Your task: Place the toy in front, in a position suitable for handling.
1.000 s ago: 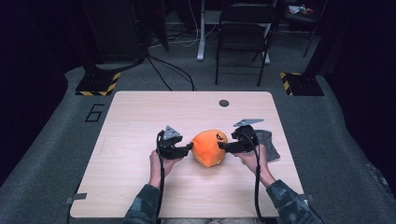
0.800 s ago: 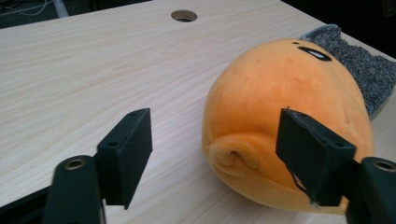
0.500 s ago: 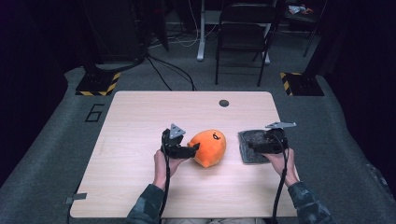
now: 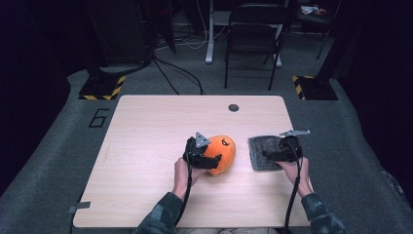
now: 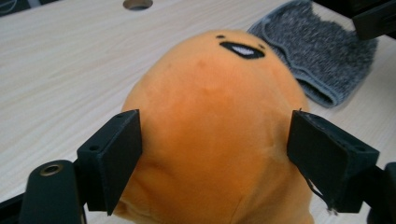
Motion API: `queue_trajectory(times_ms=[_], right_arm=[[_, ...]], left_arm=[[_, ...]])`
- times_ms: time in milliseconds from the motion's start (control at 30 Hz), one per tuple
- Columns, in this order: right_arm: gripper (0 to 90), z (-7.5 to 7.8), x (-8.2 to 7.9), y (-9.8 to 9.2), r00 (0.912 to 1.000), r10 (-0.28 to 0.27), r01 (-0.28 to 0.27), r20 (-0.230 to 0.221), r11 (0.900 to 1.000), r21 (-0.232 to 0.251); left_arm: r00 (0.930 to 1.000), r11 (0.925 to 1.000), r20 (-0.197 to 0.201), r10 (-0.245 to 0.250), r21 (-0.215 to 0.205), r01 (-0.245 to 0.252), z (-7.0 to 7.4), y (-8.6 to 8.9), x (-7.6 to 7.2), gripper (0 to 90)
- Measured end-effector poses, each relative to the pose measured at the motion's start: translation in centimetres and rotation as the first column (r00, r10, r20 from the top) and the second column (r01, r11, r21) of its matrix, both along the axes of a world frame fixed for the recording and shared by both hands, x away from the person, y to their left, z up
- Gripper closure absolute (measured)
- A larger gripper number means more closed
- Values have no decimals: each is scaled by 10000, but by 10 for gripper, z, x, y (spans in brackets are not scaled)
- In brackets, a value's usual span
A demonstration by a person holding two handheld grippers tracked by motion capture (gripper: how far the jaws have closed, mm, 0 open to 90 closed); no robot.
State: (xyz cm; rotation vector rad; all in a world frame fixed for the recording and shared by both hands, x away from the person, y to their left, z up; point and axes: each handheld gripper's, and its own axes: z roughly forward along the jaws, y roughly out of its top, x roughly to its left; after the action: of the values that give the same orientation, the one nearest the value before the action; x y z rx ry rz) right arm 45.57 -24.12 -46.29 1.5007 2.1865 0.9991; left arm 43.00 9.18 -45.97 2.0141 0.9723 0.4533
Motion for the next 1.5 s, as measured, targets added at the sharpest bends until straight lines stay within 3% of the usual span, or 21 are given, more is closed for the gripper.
queue_trajectory(times_ms=[100,267,333,433,567,733,833,900,933,967,1067,1200,1267,1400,1500], right_arm=[[133,-4,1,-5,9999,-72,70,-72,9998,-190],[131,-14,3,-13,9986,-294,282,-437,9992,-266],[131,-17,4,-14,9967,-470,454,-659,9986,-263],[132,-18,5,-16,9972,-424,404,-621,9986,-327],[135,-17,4,-19,9973,-433,414,-591,9986,-320],[137,-15,3,-27,9979,-439,423,-467,9985,-348],[137,-15,2,-30,9980,-458,441,-446,9983,-375],[137,-15,0,-31,9975,-538,523,-459,9981,-341],[137,-15,-1,-31,9973,-557,542,-484,9980,-315],[137,-15,-2,-31,9971,-600,587,-470,9978,-301],[137,-16,-4,-34,9978,-534,517,-399,9978,-411],[137,-16,-7,-34,9963,-671,655,-544,9974,-317],[137,-17,-7,-37,9981,-494,477,-370,9978,-459],[138,-17,-8,-36,9979,-494,476,-428,9979,-437],[138,-17,-9,-35,9972,-570,553,-482,9978,-362]], left_arm=[[9997,9985,112,225,493,-231,-8,-3,0,308],[9998,9994,190,87,337,-94,-16,2,2,565],[9993,9998,375,43,167,-50,-18,4,2,631],[9985,9998,500,-209,19,209,-15,7,2,684],[9924,9948,786,-948,-308,975,-7,11,3,699],[9789,9836,1028,-1769,-168,1795,4,18,6,699],[9669,9711,1132,-2288,-431,2348,11,25,10,698],[9568,9616,1164,-2664,-360,2722,14,28,11,697],[9551,9584,1085,-2757,-451,2818,15,28,13,696],[9469,9515,1157,-2999,-352,3057,16,28,14,695],[9327,9369,1075,-3442,-255,3487,19,27,16,693],[9186,9220,938,-3838,-152,3868,16,25,20,687],[9118,9146,801,-4028,-46,4044,14,25,23,684],[9106,9127,662,-4080,49,4086,10,21,28,675],[9150,9157,353,-4018,85,4018,0,20,34,656]])
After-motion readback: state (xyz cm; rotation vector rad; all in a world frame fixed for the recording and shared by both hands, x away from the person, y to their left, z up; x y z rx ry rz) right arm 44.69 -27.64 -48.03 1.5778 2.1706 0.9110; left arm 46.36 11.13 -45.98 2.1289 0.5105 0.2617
